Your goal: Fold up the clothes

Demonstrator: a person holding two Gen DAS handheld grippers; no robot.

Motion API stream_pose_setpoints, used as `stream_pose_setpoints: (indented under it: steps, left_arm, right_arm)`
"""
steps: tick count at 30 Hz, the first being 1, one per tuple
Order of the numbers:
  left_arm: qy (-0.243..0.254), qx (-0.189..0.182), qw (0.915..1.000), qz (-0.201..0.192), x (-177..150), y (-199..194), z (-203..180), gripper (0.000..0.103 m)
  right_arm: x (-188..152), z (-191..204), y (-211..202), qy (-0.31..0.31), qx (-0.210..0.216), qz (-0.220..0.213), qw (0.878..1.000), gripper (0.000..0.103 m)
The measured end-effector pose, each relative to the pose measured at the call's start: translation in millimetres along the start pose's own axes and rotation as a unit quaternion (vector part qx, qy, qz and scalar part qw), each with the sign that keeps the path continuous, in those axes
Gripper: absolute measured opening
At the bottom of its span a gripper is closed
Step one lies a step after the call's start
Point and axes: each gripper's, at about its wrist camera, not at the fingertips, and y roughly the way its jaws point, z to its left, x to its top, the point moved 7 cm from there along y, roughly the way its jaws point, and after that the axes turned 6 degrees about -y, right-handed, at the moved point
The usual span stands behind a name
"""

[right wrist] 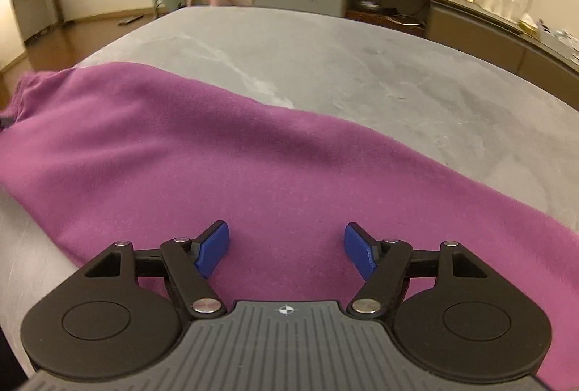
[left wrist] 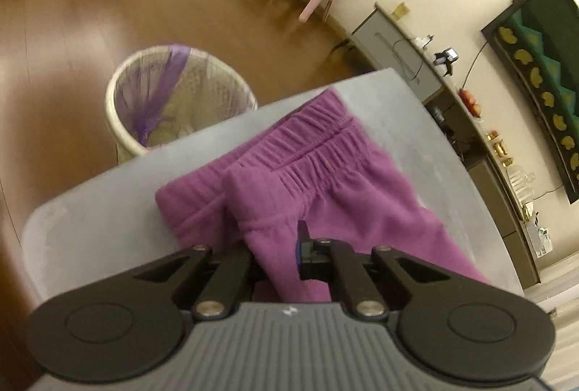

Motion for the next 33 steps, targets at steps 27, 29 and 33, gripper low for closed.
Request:
stream_pose_setpoints:
  steps: [27,29,33]
  left_arm:
    - [0.106,0.155,0.9652,-0.182,41,-84,-26,0.049]
    - [0.128,0.160,0.9573,-0.204,43,-91,-39,0.050]
    - [0.198,0.101,0.9676,-0.119,31,-44,-73,0.050]
  right_arm:
    - [14,-18,-39,0.027,0.031,-0.038,0.998,0.078]
    - [44,-6,-52,0.021,0.056,-0.071,0.996,0.078]
    - [102,15,-31,0.004,0.099,-0.088,0.991,0.079]
